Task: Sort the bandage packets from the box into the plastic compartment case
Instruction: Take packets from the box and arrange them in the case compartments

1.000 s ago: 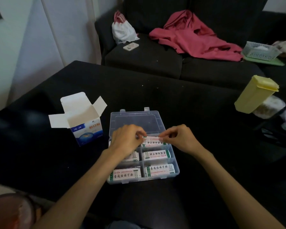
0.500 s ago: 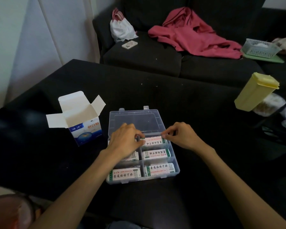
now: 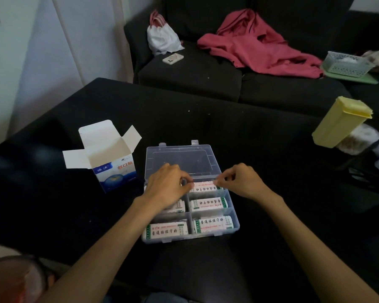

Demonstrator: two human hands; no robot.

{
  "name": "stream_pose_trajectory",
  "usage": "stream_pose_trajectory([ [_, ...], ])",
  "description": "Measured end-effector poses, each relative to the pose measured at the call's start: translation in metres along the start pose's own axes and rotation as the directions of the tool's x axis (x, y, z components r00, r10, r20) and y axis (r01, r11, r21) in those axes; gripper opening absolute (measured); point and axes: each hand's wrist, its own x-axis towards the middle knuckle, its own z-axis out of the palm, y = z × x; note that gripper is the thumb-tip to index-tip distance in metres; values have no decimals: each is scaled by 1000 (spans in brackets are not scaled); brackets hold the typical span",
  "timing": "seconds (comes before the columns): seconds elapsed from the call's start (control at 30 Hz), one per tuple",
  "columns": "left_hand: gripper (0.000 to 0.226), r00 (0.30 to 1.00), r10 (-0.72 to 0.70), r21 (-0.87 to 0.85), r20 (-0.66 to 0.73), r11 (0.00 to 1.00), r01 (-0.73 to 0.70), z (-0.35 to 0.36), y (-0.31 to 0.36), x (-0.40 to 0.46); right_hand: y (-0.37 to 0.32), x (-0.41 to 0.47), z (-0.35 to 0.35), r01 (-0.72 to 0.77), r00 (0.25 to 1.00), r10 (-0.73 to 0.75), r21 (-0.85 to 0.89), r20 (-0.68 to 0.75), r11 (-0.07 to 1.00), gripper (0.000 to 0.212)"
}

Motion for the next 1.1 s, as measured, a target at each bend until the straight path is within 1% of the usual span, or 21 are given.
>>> stream_pose_trajectory([
  [0.07,28,1000,4,0,0,1000,-4,0,0,1,-2,-1,-2,-1,1000,1,-23,-2,1000,15],
  [0.2,27,1000,11,-10,-1,1000,-11,0,-2,1,-7,-4,-5,-8,999,10,-34,47,999,16],
  [0.27,26,998,-24,-54,-62,998,21,-4,-4,0,-7,-4,-9,-32,999,32,-12,31,999,20],
  [0.33,29,986,-91,-112,-142,991,75,-14,-9,-2,-8,-6,-14,-68,998,68,67,4,995,31],
  [0.37,30,975,-138,-152,-174,982,112,-20,-13,-5,-10,-7,-18,-88,996,90,112,-7,990,33],
  [0.43,27,954,-219,-223,-206,960,172,-32,-23,-11,-13,-11,-27,-119,992,124,190,-12,974,27],
  [0.47,26,949,-238,-243,-209,952,185,-39,-28,-15,-14,-13,-31,-136,990,139,220,2,966,24],
  [0.53,25,958,-229,-270,-174,947,177,-47,-32,-24,-15,-16,-37,-166,986,156,223,64,961,19],
  [0.6,20,981,-160,-239,-113,962,130,-48,-25,-29,-17,-18,-40,-184,978,167,138,128,973,15],
  [0.67,17,995,-63,-157,-78,986,50,-41,-11,-27,-21,-19,-38,-205,968,195,50,156,978,18],
  [0.77,21,998,40,-28,-48,999,-41,-24,10,-11,-30,-13,-29,-232,964,240,-72,116,970,20],
  [0.87,22,997,79,87,8,993,-79,-11,27,9,-38,0,-23,-260,957,281,-207,78,943,23],
  [0.93,23,994,102,161,47,981,-109,-6,32,18,-46,8,-23,-227,958,272,-331,95,916,29],
  [1.0,26,990,115,220,84,967,-131,-3,34,23,-56,12,-26,-152,947,256,-433,192,888,31],
  [1.1,30,987,97,253,127,959,-127,0,33,26,-68,16,-29,-46,898,274,-546,344,836,38],
])
